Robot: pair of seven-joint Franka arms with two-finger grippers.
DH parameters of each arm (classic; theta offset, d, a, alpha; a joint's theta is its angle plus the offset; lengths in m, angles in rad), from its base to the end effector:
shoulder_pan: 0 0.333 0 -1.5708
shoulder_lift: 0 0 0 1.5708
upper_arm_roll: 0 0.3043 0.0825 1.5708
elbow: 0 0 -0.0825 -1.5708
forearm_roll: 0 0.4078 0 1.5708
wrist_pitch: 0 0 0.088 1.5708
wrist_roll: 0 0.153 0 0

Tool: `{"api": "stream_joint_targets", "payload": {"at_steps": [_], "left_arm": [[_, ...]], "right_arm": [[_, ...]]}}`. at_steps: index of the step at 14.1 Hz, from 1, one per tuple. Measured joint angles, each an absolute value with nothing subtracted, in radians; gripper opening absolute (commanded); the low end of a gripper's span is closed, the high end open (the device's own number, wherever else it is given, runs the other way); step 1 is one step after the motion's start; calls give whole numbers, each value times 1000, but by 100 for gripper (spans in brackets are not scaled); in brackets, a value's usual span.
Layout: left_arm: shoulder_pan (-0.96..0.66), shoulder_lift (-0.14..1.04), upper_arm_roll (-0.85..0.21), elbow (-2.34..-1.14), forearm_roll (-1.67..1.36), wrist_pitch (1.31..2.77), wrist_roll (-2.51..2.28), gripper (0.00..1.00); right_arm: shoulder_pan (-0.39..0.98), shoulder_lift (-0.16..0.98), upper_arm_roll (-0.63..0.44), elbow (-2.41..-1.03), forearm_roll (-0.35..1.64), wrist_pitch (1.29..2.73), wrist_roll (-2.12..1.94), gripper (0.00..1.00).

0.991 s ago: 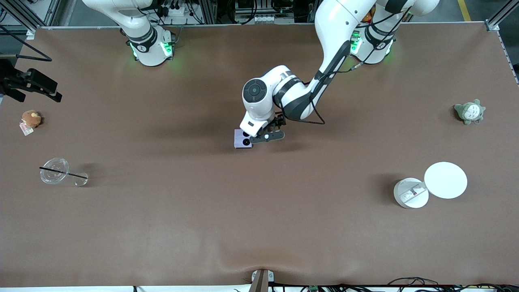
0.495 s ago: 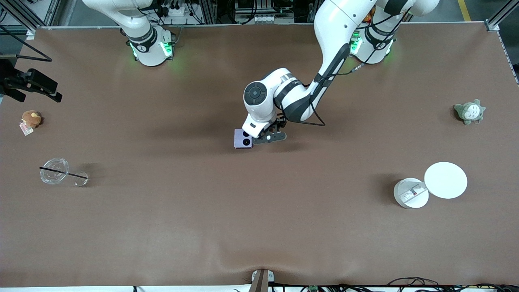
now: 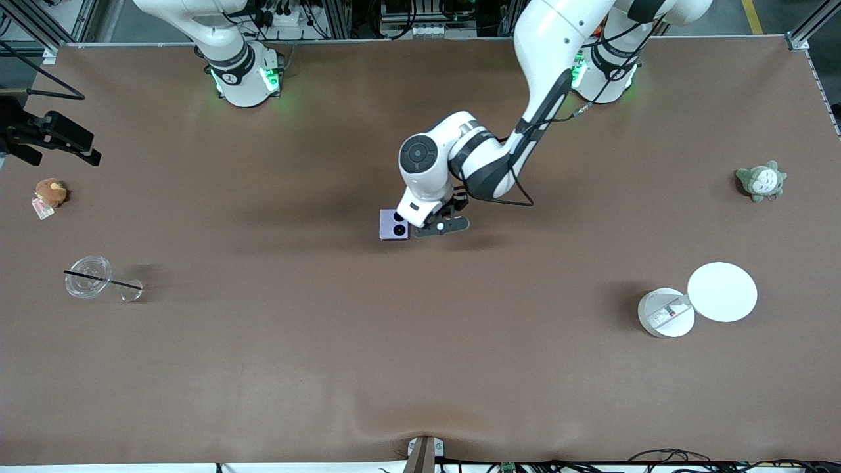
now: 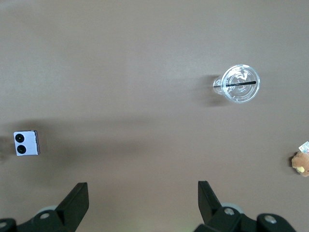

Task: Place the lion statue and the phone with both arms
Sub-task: 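Close the left gripper on the lion statue and lift it, then carry the lion toward the white cylinder while the right gripper reaches the phone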

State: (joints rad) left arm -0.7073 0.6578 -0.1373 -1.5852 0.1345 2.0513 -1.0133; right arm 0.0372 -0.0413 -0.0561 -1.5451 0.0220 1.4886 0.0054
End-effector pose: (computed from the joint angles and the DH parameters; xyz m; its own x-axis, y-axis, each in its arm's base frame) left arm 0.4654 -0.4962 0.1703 0.9894 0.1219 -0.0784 0.1075 -0.9800 -0.1673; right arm 0.5569 -0.0076 0.5958 0.9996 -0.0224 -0.0154 -0.0228 -0.9994 -0.0242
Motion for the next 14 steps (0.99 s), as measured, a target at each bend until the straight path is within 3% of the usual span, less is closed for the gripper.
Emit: {"api": "stream_joint_targets", "payload": {"at_steps": [6,14], "left_arm": [[-540,536,-134,-1598,136,1955,-793,0],[-351,526,-132,-1625,165,1952,-550,0]], "right_arm": [[98,7,-45,-1545,23,1470,4,100],[313,136,-36,-1545,62,1500,22,100]]}}
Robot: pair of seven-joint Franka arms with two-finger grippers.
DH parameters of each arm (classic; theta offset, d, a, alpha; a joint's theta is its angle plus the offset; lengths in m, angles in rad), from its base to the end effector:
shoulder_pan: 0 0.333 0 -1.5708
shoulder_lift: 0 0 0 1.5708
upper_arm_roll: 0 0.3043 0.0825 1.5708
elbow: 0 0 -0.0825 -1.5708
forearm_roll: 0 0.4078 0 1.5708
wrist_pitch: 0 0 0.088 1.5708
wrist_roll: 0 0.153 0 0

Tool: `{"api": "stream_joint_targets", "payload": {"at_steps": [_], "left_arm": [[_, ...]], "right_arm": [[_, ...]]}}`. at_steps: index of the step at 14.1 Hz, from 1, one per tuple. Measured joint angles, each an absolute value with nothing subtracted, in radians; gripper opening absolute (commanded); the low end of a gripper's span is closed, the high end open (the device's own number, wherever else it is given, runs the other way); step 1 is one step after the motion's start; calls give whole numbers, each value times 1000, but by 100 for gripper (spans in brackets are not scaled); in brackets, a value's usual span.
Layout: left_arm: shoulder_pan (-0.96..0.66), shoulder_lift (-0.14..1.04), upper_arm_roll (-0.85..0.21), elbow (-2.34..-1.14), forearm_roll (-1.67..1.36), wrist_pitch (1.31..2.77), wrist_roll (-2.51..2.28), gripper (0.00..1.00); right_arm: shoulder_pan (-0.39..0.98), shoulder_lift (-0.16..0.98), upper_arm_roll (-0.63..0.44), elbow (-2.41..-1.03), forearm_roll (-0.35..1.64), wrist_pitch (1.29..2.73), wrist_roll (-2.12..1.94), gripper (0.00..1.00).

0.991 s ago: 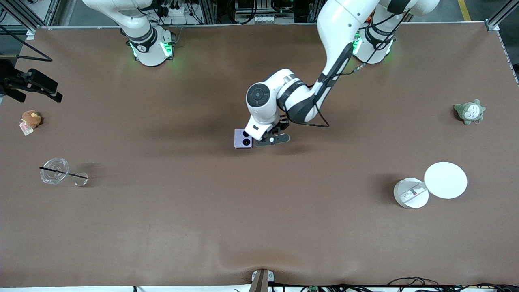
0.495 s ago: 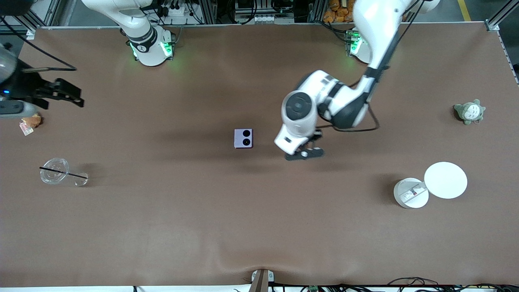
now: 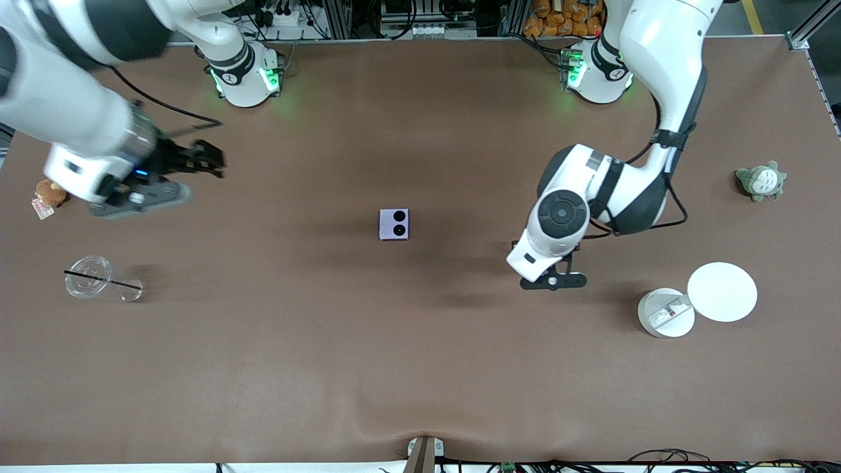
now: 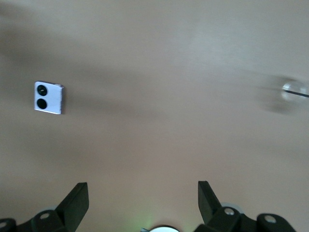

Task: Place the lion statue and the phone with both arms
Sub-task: 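Carry the lion toward the white cylinder while the right gripper reaches the phone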

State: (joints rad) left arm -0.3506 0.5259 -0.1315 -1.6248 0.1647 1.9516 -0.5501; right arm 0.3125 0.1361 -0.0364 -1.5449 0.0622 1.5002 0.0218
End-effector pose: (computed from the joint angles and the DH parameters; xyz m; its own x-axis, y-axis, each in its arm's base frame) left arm 0.6021 -0.2888 0.2357 0.9917 0.0135 -0.1275 -0.0075 -0.9866 -0.1630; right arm 0.5709 0.1731 0.4944 0.9510 0.2508 -0.1808 0.2452 -0.9680 -0.0529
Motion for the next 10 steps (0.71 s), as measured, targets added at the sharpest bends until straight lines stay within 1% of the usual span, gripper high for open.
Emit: {"api": "stream_joint_targets", "payload": {"at_steps": [3,6,10], "left_arm": [[-315,526,-131,-1629,167,1952,-532,0],[-260,526,-131,-1646,214,1952,-517,0],[-180,529,-132,-1668,244,1974,-483,0]], "right_arm": [[358,215,-36,-1544,115,1583,22,100],[428,284,-36,-1544,119,1652,38,100],[540,385,-36,-1546,119,1775,256,100]]}}
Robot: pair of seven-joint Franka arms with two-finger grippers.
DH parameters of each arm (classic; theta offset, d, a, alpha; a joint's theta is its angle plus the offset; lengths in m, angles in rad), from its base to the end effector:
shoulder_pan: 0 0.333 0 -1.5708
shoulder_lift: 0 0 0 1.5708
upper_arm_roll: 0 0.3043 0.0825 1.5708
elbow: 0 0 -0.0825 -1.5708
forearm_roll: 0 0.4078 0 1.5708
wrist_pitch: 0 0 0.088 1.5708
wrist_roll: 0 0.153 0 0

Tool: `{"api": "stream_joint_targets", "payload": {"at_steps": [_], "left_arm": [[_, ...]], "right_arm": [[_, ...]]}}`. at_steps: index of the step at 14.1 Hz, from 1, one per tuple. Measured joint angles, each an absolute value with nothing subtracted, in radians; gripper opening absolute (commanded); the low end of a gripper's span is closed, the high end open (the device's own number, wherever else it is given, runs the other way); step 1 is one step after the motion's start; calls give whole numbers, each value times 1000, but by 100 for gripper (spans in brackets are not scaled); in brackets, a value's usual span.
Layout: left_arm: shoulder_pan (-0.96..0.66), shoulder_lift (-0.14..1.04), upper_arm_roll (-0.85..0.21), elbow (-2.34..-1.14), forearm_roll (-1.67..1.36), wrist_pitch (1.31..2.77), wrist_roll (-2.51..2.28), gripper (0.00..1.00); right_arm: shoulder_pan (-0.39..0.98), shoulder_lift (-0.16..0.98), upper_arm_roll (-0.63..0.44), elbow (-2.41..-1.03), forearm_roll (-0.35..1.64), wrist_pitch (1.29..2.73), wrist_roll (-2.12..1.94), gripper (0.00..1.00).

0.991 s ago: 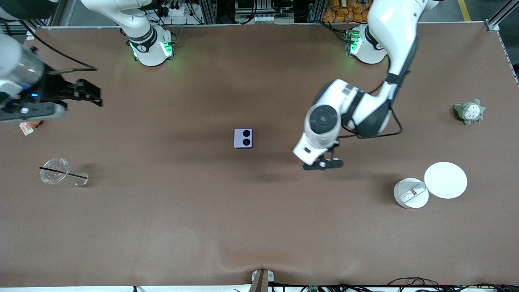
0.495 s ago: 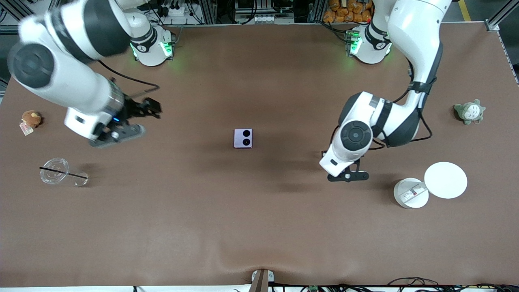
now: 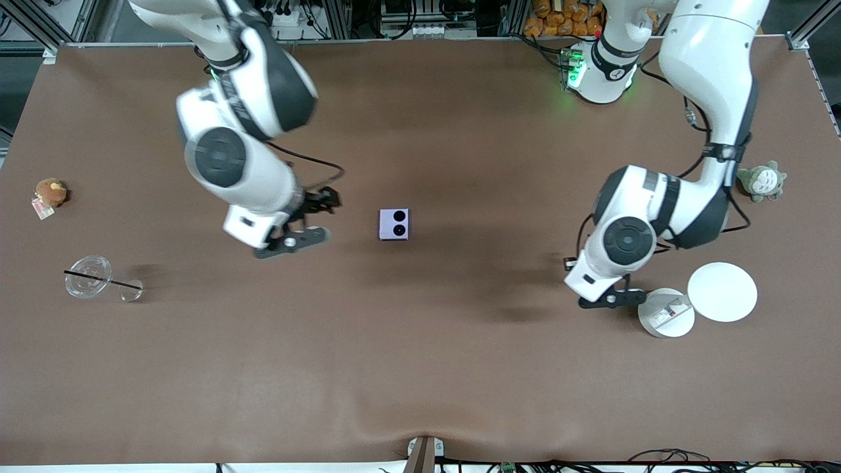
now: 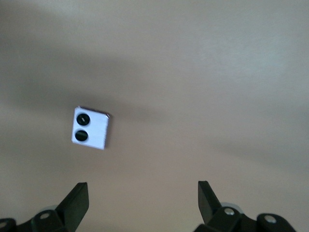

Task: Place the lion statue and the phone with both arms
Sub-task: 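Carry the lion toward the white cylinder while the right gripper reaches the phone, then lower the lion beside the cylinder while the right gripper grasps the phone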

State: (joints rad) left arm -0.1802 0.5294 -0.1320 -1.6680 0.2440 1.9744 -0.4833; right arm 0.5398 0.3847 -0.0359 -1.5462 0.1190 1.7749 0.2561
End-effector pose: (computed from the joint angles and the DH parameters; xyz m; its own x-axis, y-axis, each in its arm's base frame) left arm 0.6348 -0.1736 0.2166 0.9881 0.0754 -0.1339 0.0448 -0.9748 -0.2185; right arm 0.5736 0.3365 0.3536 0.9605 0.2159 -0.1758 0.2094 -0.9763 -0.0550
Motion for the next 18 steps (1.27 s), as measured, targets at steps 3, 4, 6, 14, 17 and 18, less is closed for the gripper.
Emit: {"api": "stream_joint_targets", "payload": {"at_steps": [3,4,6,14,17,18], "left_arm": [[-123,544,-132,-1694,245,2046,-438,0],[-106,553,-132,-1699,245,2072,-425,0],[-84,573,-132,-1702,245,2126,-408,0],[-18,650,-132,-1684,246,2304,-216,0],[-16,652,-136,-1683,249,2306,-214,100],[-18,653,-138,-1683,251,2308,-214,100]], "right_arm": [[616,478,-36,-1553,119,1898,359,100],[631,507,-36,-1560,119,1945,374,100],[641,551,-36,-1584,119,2020,389,100],[688,638,-35,-1665,199,2205,478,100],[714,657,-35,-1690,199,2236,486,100],[720,658,-35,-1692,199,2238,486,100]]}}
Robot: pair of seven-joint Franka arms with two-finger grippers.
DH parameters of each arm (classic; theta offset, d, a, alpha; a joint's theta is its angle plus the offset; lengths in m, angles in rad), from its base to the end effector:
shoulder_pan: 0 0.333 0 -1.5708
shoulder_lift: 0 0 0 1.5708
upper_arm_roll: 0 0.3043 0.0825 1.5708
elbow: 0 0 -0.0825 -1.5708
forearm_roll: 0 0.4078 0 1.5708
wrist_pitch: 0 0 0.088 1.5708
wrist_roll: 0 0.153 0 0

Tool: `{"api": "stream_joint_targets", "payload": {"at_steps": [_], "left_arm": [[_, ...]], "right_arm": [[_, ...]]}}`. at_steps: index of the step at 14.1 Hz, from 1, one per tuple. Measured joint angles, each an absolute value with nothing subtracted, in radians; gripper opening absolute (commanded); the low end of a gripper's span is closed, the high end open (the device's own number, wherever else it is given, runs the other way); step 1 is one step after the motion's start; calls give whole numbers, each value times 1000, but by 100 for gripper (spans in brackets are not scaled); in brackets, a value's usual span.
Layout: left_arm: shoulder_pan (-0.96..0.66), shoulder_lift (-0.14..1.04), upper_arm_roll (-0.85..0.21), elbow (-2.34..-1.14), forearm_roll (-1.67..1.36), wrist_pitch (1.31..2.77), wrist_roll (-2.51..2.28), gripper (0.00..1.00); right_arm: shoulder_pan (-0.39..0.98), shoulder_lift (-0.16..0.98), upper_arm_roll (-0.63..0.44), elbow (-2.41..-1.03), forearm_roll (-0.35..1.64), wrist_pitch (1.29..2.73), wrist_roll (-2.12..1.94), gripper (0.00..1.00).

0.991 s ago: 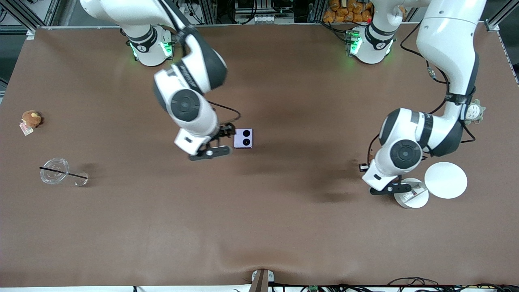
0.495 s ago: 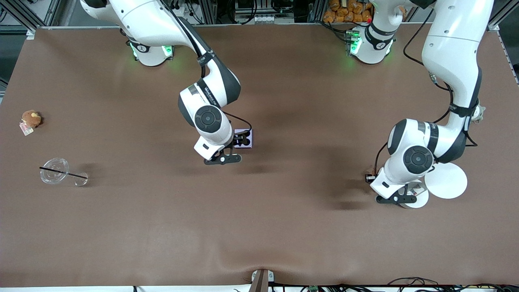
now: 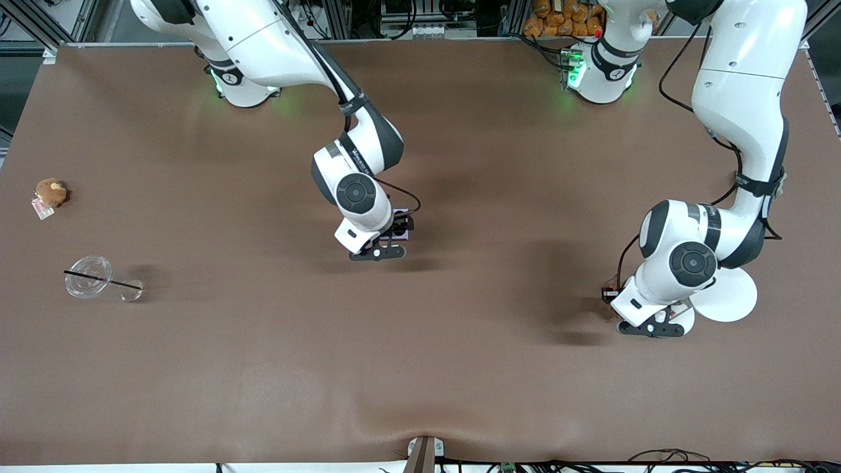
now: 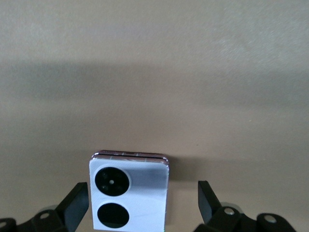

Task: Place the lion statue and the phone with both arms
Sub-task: 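Lower the lion beside the cylinder while the right gripper grasps the phone, then withdraw the left gripper while the right gripper carries the phone toward the glass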

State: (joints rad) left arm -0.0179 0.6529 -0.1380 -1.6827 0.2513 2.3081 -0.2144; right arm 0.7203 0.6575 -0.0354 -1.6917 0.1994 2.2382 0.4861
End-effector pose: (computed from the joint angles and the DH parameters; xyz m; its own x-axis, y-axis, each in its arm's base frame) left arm 0.6817 -0.0894 0.1503 0.9964 -0.0850 -0.0026 -0.0848 -0.9912 -0.1015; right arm 0.5110 0.4350 0.1349 0.9844 0.0759 -0.1590 0.0685 -0.9963 -0.0515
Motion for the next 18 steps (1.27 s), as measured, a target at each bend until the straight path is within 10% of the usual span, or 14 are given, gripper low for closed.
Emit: {"api": "stream_joint_targets", "payload": {"at_steps": [18], "left_arm": [[-28,265,-371,-1730,236,1801,-250,100]], "right_arm": [[786,667,-35,-1770,202,2363,543,100]]}}
